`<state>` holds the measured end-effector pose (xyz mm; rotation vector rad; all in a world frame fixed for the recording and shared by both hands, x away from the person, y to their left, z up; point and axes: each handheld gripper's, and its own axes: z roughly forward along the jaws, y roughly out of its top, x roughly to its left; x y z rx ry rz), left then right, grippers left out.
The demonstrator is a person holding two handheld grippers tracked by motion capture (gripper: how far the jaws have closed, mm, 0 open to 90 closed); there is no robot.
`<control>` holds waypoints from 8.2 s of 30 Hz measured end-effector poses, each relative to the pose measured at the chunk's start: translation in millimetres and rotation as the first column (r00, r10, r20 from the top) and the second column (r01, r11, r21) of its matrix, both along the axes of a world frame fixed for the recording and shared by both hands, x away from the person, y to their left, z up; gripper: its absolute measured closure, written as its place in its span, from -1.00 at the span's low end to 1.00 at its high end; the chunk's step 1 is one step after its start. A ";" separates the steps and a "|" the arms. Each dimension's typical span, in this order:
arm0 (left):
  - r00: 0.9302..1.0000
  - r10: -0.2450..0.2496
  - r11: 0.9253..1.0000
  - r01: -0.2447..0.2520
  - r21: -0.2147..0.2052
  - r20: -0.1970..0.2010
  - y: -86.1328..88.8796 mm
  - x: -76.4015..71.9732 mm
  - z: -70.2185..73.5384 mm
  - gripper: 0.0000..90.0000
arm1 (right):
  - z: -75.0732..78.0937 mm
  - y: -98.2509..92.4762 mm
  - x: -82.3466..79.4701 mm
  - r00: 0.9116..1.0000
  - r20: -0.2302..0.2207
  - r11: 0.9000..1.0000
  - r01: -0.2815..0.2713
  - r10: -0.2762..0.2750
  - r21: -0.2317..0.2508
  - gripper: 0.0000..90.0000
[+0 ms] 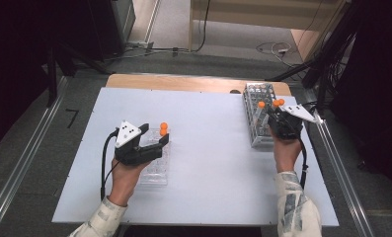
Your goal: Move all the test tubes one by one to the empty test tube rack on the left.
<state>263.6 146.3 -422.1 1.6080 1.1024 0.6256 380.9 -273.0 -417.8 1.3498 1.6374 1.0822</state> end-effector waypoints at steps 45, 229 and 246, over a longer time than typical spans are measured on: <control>0.997 -0.076 0.997 0.076 0.009 0.023 -19.2 -13.7 9.7 -0.52 | -7.1 82.5 -84.8 0.878 -0.073 0.881 -0.471 0.473 0.040 0.60; 1.000 -0.009 1.000 0.009 -0.006 0.019 -8.2 -2.5 4.6 -0.47 | -14.2 23.2 -3.4 0.995 -0.096 0.999 -0.038 0.037 -0.011 -0.23; 1.000 -0.012 1.000 0.012 -0.004 0.016 -7.8 -3.6 4.1 -0.46 | -28.2 27.0 33.0 0.990 -0.140 0.998 -0.021 0.013 -0.052 0.28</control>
